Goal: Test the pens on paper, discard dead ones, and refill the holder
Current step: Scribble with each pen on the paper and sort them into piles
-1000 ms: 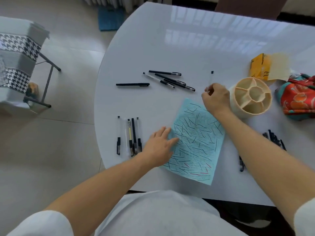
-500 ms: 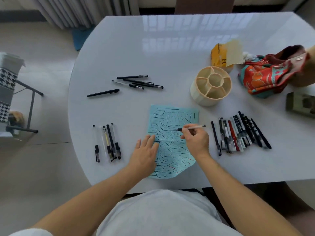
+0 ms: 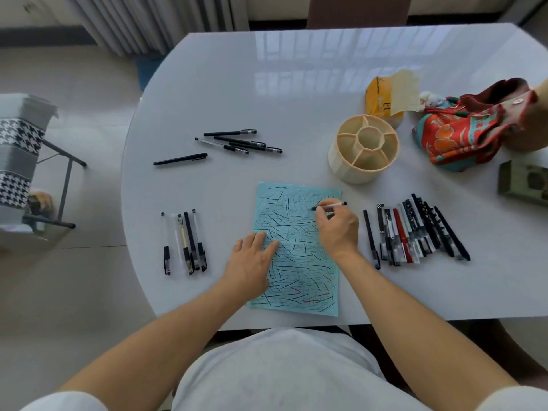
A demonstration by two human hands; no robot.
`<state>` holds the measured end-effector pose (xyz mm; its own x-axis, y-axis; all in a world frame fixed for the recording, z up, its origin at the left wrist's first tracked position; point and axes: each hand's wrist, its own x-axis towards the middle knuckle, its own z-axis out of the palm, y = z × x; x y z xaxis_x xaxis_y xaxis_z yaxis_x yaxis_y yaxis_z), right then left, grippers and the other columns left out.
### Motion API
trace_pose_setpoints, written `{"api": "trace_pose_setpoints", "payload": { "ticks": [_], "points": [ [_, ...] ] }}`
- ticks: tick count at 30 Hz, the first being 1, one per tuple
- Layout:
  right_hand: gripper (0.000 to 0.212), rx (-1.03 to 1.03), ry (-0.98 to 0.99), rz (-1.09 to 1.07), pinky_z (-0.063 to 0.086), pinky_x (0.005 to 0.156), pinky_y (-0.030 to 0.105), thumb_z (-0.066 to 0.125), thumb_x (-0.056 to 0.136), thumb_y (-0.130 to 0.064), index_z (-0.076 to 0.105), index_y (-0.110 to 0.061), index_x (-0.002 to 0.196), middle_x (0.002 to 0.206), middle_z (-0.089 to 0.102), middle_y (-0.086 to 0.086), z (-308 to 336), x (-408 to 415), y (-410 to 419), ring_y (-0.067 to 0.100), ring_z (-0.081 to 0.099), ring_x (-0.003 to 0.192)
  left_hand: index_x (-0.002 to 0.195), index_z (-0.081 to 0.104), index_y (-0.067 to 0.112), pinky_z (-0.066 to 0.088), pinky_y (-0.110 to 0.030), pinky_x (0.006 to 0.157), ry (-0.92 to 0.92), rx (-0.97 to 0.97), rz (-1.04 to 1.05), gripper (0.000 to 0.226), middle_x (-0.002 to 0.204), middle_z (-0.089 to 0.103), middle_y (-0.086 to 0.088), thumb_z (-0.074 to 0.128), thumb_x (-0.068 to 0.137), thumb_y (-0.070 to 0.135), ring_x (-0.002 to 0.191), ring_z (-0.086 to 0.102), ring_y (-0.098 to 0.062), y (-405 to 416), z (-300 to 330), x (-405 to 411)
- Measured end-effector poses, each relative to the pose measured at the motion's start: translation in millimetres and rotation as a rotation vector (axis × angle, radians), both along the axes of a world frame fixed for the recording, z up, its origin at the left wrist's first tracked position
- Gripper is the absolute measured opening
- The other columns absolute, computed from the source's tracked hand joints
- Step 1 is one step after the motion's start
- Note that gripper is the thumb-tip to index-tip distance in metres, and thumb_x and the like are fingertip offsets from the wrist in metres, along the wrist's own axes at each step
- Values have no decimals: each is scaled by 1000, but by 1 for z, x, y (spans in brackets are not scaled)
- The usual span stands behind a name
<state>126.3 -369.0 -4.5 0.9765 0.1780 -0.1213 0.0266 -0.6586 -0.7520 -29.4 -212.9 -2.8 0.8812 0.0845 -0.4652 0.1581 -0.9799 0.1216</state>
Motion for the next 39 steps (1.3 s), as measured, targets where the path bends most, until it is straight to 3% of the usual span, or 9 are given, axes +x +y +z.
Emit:
{"api": "trace_pose_setpoints", "payload": {
  "ticks": [4, 8, 13, 16, 18, 23, 30, 35, 39],
  "points": [
    [7, 65, 42, -52, 58, 70, 34, 64, 94, -20, 71, -20, 92, 82, 73, -5, 1, 8, -7, 17, 71, 71, 150, 22, 30, 25, -43, 120, -23, -13, 16, 94, 149, 26, -7, 77, 74, 29, 140, 26, -29, -1, 0, 0],
    [7, 191, 91, -127, 54, 56, 20, 64, 94, -23, 67, -28, 90, 77, 73, -5, 3, 3, -19, 4, 70, 58, 151, 21, 30, 26, -44, 120, -25, -10, 20, 95, 149, 26, -6, 78, 74, 30, 140, 26, -29, -2, 1, 0],
    [9, 232, 158, -142, 61, 61, 29, 61, 99, -27, 64, -24, 91, 76, 72, 1, 3, -5, -59, 10, 71, 63, 153, 19, 30, 25, -44, 121, -19, -4, 15, 97, 149, 26, -6, 78, 75, 34, 140, 26, -29, -1, -1, 0],
    [9, 41, 102, 2, 52, 55, 17, 60, 99, -26, 60, -27, 90, 78, 70, -1, 5, -6, -85, 7, 69, 63, 154, 17, 30, 25, -43, 121, -15, -10, 17, 100, 150, 25, -6, 78, 75, 40, 141, 26, -29, -1, -2, -1],
    [4, -134, 140, 99, 50, 60, 22, 59, 100, -26, 61, -22, 100, 83, 69, -1, 3, -2, -97, 9, 67, 71, 154, 17, 30, 27, -42, 120, -19, -11, 18, 101, 151, 25, -6, 78, 75, 42, 140, 26, -28, -1, -2, -1],
    [22, -479, 174, 264, 52, 68, 35, 58, 100, -26, 62, -11, 115, 80, 69, 4, -3, 8, -103, 24, 64, 78, 152, 27, 26, 29, -38, 117, -11, -5, 20, 93, 150, 26, -4, 74, 73, 38, 138, 27, -27, -2, 2, -1],
    [33, -684, 122, 216, 47, 73, 32, 66, 96, -30, 60, -16, 126, 118, 68, 8, -2, 16, -98, 28, 67, 102, 154, 18, 31, 27, -40, 118, -8, -35, 36, 99, 153, 24, -6, 75, 74, 42, 141, 25, -28, -1, 4, -1],
    [24, -434, -27, 241, 53, 76, 40, 62, 93, -16, 67, -12, 116, 107, 67, 8, 26, 24, -45, 30, 65, 92, 151, 21, 32, 27, -44, 118, -41, -57, 8, 96, 150, 27, -8, 75, 73, 45, 139, 26, -30, 3, 2, -2],
    [23, -252, -67, 348, 48, 84, 33, 61, 95, -18, 72, -11, 114, 108, 71, 6, 42, 47, 42, 23, 64, 95, 153, 21, 32, 25, -47, 119, -42, -76, -13, 95, 154, 26, -10, 72, 75, 52, 141, 25, -32, 9, -2, -2]
  ]
}}
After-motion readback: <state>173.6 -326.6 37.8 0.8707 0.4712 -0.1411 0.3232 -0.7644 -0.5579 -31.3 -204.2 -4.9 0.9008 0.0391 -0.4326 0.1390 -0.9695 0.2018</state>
